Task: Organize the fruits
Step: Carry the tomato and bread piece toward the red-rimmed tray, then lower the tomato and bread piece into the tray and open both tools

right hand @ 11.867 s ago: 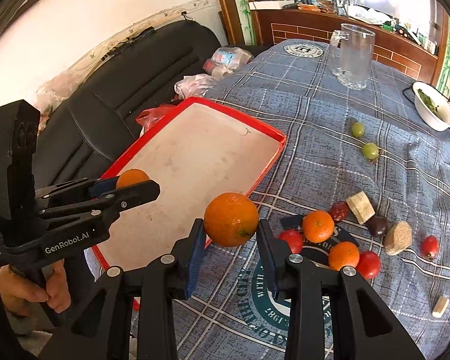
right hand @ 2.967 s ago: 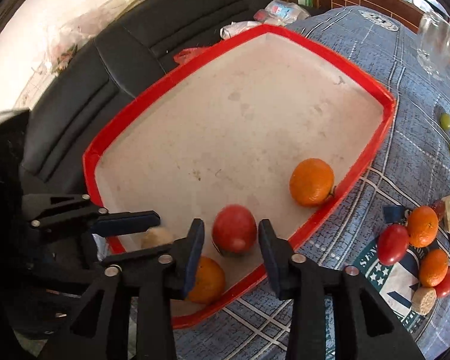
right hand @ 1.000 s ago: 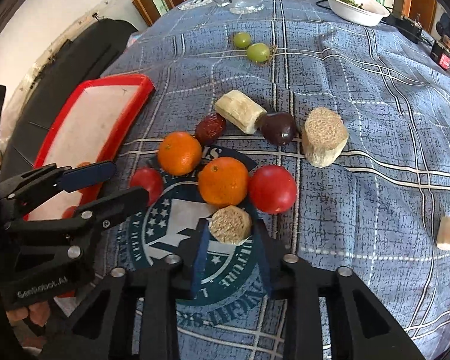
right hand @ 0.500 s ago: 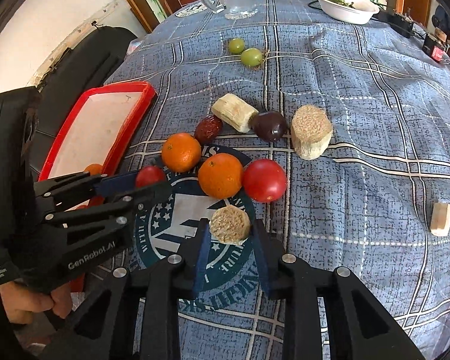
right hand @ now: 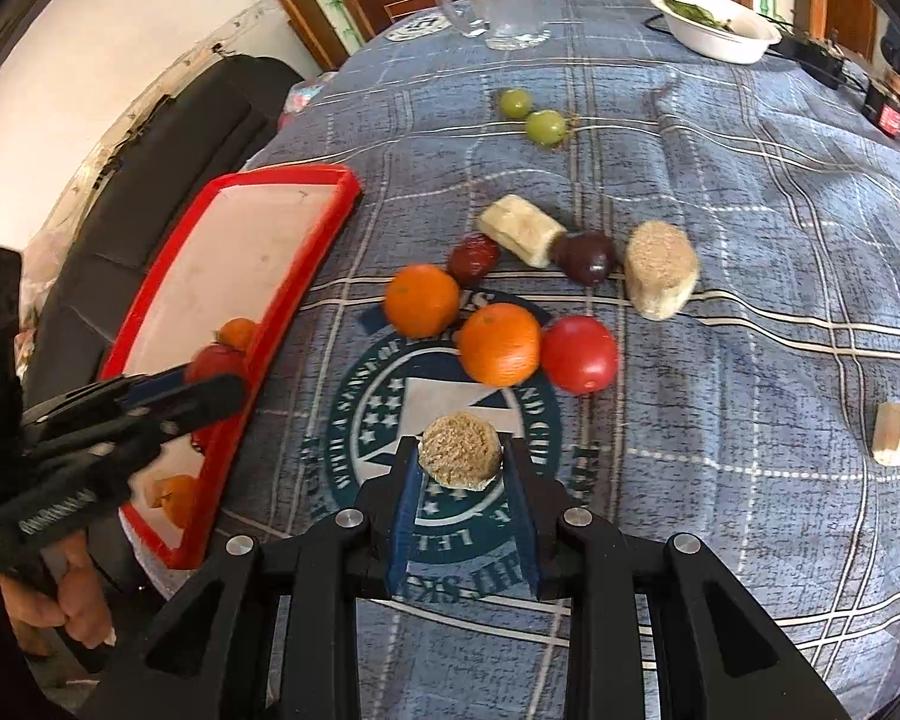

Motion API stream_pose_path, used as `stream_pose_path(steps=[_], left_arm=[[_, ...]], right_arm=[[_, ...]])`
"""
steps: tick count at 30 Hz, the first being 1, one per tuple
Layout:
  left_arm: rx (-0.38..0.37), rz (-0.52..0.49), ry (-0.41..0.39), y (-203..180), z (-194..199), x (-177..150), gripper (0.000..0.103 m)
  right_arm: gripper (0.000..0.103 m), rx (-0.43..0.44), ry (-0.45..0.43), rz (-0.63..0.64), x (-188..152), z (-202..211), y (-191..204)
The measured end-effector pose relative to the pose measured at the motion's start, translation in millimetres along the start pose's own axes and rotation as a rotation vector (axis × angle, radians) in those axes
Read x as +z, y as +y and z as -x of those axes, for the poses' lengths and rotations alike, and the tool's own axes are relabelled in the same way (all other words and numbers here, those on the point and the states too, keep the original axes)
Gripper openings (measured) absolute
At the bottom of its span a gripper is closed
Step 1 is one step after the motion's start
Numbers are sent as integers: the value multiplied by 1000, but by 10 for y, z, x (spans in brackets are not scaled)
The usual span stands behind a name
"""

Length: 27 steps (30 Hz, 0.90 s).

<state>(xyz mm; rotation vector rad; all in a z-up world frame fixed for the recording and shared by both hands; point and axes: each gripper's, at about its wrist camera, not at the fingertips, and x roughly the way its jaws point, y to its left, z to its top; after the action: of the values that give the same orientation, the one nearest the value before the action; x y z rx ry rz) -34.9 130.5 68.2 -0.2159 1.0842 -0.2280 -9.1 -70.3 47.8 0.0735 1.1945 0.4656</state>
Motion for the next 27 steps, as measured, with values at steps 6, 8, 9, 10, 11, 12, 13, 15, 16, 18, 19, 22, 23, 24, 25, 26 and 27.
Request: stream_pose_path(steps=[6,8,9,10,11,12,13,15,16,18,19,22,23,24,25,26,27], left_arm=[[39,89,-45,284,251,-94,27],[50,109,-53,360,291,-128,27],[56,119,-57,394,309,-141,27],[59,126,-58,408,316,-152,27],[62,131,-60,421,326,-158,27],[67,136,-62,443,341,-170,27],[74,140,-63,466,352,-184,27],[81,146,-66,508,380,-205,27],[84,151,-67,539,396,-215,27],[94,166,-72,609,422,-233,27],[99,174,-72,651,436,-243,27],[115,196,-70,743,450,-274,27],[118,203,-69,764,450,-283,27],[124,214,-69,807,451,-303,27],[126,219,-68,833,456,-311,27],[129,226,-66,864,459,-326,27],[132,232,-66,898,463,-344,28]], right_arm=[[28,22,9,62,43,-42,233],[28,30,15,81,54,-70,312],[28,34,17,90,58,-77,345],[28,37,20,100,67,-90,378],[28,41,21,108,77,-102,416],[28,46,23,116,87,-109,453],[28,50,24,123,95,-116,475],[28,59,28,138,102,-137,554],[28,63,29,146,122,-150,586],[28,72,31,162,147,-165,652],[28,76,32,170,158,-171,669],[28,89,36,190,224,-217,766],[28,97,38,198,248,-230,809],[28,103,40,205,269,-241,844],[28,109,41,214,293,-254,893],[28,114,40,222,310,-262,942],[28,120,40,234,333,-272,998]])
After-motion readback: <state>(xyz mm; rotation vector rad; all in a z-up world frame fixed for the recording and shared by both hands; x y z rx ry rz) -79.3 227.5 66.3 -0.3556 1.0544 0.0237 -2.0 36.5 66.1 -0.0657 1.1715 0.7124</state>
